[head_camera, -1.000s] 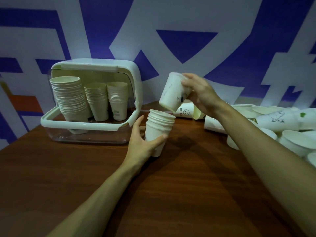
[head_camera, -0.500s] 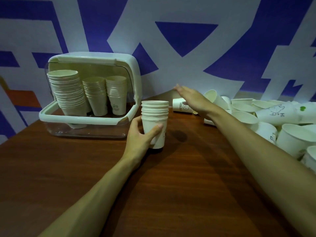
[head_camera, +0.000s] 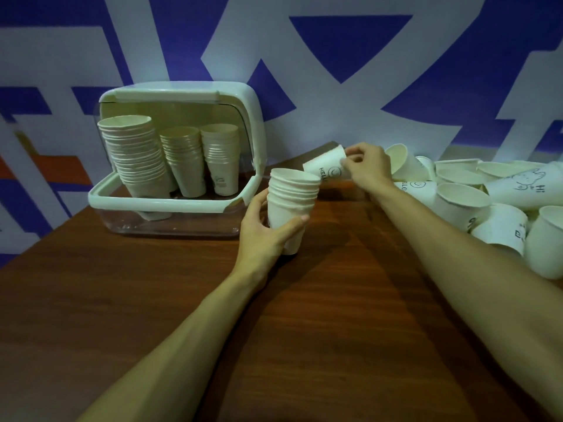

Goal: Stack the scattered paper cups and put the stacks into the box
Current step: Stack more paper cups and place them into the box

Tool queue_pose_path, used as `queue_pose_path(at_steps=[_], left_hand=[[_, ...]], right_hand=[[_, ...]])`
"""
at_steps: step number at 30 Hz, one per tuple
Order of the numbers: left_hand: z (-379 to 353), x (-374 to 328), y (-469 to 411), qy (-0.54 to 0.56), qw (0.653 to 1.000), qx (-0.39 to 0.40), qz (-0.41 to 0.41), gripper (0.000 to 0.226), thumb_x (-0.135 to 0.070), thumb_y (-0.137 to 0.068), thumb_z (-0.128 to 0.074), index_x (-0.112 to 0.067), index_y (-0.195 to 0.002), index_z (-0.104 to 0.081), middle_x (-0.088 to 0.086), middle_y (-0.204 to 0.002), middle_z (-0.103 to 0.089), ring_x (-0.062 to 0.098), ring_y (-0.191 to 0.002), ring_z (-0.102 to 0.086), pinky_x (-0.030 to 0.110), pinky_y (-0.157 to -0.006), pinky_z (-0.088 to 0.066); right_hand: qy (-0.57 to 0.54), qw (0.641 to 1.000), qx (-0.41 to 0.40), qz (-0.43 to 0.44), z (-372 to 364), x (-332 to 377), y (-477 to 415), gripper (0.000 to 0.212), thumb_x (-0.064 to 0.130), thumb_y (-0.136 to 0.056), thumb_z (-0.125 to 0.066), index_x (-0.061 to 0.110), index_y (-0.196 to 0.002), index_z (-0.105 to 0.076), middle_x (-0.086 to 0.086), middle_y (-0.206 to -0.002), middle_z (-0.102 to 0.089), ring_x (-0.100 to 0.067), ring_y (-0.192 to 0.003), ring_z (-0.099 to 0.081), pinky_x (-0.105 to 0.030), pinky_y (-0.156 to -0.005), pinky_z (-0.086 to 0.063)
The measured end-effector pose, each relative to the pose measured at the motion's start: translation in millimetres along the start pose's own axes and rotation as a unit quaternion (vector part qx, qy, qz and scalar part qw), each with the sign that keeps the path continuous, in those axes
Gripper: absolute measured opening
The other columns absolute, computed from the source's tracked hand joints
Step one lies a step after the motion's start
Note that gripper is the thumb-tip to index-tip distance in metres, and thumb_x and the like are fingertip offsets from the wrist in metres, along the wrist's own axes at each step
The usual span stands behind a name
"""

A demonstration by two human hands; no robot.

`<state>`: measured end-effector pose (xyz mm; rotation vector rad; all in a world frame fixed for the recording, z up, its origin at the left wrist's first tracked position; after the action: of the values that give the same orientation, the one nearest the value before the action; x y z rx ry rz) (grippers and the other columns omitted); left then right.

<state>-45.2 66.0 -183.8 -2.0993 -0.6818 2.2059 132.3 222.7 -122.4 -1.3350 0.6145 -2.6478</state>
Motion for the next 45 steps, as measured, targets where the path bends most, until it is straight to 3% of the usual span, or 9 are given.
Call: queue_pose_path(at_steps=[7,17,22,25,29,33,36,41,45], left_hand=[[-1,-5,7,-0.098,0.994,0.003,-0.055,0.08,-0.034,-0.064,-0.087,-0.03,-0.134,-0.049,-0.004,-0.131,-0.051,0.008,-0.12,-0.051,0.036,-0.102,-0.047],[-24,-48,31,-0.206,0.972,0.06,-0.095,0.092,-0.026,-0.068,-0.085,-0.032,-0.143,-0.032,0.001,-0.139,-0.041,0.012,-0.122,-0.044,0.043,-0.106,-0.042],[-37,-62,43,-0.182,0.968,0.143,-0.092,0.111,-0.046,-0.062,-0.08,-0.059,-0.143,-0.004,0.0,-0.148,-0.03,0.019,-0.131,-0.041,0.052,-0.105,-0.04],[-45,-66,47,-0.218,0.957,0.168,-0.093,0.103,-0.047,-0.063,-0.077,-0.06,-0.14,-0.011,-0.002,-0.146,-0.033,0.018,-0.129,-0.04,0.051,-0.104,-0.041],[-57,-69,52,-0.228,0.949,0.179,-0.125,0.088,-0.026,-0.07,-0.083,-0.046,-0.134,-0.026,-0.011,-0.127,-0.044,0.012,-0.117,-0.047,0.031,-0.091,-0.05],[-69,-74,54,-0.214,0.954,0.171,-0.119,0.087,-0.019,-0.067,-0.085,-0.037,-0.132,-0.029,-0.013,-0.12,-0.042,0.011,-0.115,-0.045,0.019,-0.084,-0.042],[-73,-74,50,-0.197,0.96,0.177,-0.095,0.09,-0.016,-0.066,-0.086,-0.032,-0.132,-0.028,-0.008,-0.121,-0.042,0.012,-0.115,-0.046,0.025,-0.09,-0.044],[-79,-72,45,-0.192,0.956,0.202,-0.087,0.088,-0.013,-0.072,-0.081,-0.032,-0.134,-0.022,-0.013,-0.119,-0.041,0.007,-0.113,-0.046,0.009,-0.082,-0.039],[-87,-76,51,-0.183,0.965,0.161,-0.093,0.076,-0.031,-0.079,-0.075,-0.03,-0.137,-0.026,-0.019,-0.117,-0.036,-0.006,-0.1,-0.044,0.004,-0.066,-0.043]], right_hand=[[-0.179,0.976,-0.049,0.115,72,49,41,0.013,0.014,-0.09,-0.061,0.02,-0.102,-0.065,0.007,-0.096,-0.066,-0.007,-0.091,-0.063,-0.02,-0.076,-0.053],[-0.018,0.962,0.15,0.23,114,53,105,0.015,0.012,-0.089,-0.065,0.016,-0.101,-0.072,0.017,-0.085,-0.064,0.001,-0.077,-0.06,-0.006,-0.067,-0.044],[0.003,0.941,0.245,0.235,135,58,119,0.025,0.009,-0.095,-0.055,0.016,-0.115,-0.068,0.013,-0.099,-0.064,0.009,-0.086,-0.058,0.0,-0.071,-0.041],[0.017,0.953,0.219,0.207,150,51,115,0.027,0.014,-0.096,-0.053,0.019,-0.12,-0.065,0.011,-0.106,-0.065,0.001,-0.086,-0.061,-0.015,-0.081,-0.048],[0.2,0.973,0.067,0.095,169,15,89,0.039,0.031,-0.094,-0.054,0.015,-0.129,-0.055,-0.008,-0.132,-0.054,-0.023,-0.119,-0.05,-0.035,-0.096,-0.042],[0.332,0.935,0.115,-0.036,167,-19,78,0.076,0.061,-0.086,-0.053,0.016,-0.144,-0.033,-0.016,-0.15,-0.031,-0.036,-0.138,-0.028,-0.05,-0.104,-0.036],[0.354,0.924,0.131,-0.059,155,-30,75,0.081,0.065,-0.085,-0.052,0.017,-0.146,-0.029,-0.016,-0.151,-0.03,-0.037,-0.138,-0.028,-0.049,-0.105,-0.033],[0.335,0.933,0.107,-0.076,149,-36,71,0.059,0.042,-0.086,-0.055,0.016,-0.137,-0.041,-0.019,-0.138,-0.04,-0.037,-0.129,-0.032,-0.042,-0.097,-0.036],[0.244,0.966,0.064,-0.063,161,-26,74,0.059,0.042,-0.087,-0.057,0.013,-0.136,-0.041,-0.016,-0.131,-0.051,-0.034,-0.124,-0.038,-0.038,-0.089,-0.038]])
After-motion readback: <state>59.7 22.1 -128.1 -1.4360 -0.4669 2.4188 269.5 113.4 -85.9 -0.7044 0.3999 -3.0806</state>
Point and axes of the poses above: each hand's wrist, its own y-axis away from the middle knuckle, its own z-axis out of the back of the hand, x = y × z, the point moved 1 cm from there along -y, towards the middle knuckle
